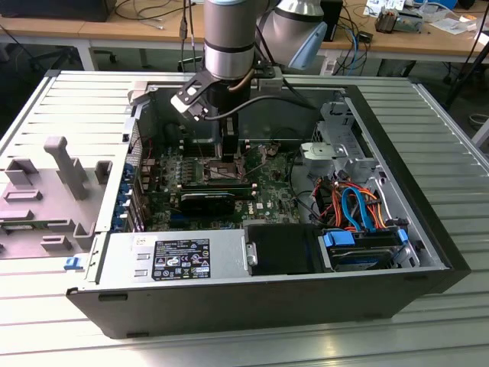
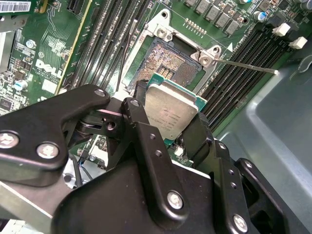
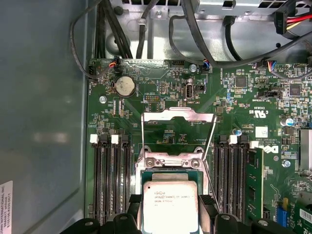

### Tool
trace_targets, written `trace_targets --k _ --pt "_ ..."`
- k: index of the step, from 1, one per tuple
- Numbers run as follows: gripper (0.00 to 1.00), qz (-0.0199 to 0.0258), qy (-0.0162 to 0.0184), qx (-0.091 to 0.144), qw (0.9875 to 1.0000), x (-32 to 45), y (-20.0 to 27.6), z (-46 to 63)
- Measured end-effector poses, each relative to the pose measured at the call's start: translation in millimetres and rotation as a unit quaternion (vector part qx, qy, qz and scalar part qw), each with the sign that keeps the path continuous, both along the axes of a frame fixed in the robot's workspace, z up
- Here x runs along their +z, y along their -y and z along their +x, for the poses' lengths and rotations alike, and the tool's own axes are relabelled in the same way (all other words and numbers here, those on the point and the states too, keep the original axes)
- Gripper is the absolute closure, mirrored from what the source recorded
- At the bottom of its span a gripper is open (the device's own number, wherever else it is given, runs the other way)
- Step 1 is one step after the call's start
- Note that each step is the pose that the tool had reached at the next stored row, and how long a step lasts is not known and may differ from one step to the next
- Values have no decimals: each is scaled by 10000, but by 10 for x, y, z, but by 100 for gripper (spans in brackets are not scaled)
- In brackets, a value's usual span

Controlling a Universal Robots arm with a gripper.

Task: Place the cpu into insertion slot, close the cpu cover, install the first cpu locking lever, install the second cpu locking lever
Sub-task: 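Place the cpu into insertion slot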

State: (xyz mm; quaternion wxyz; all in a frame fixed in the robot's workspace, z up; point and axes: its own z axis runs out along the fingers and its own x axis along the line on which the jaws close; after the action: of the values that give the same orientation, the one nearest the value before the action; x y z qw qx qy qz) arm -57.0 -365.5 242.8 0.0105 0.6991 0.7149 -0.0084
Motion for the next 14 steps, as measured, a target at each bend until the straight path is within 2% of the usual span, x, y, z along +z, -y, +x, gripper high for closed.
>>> trace_targets --k 14 --pt "46 0 0 0 10000 -26 0 0"
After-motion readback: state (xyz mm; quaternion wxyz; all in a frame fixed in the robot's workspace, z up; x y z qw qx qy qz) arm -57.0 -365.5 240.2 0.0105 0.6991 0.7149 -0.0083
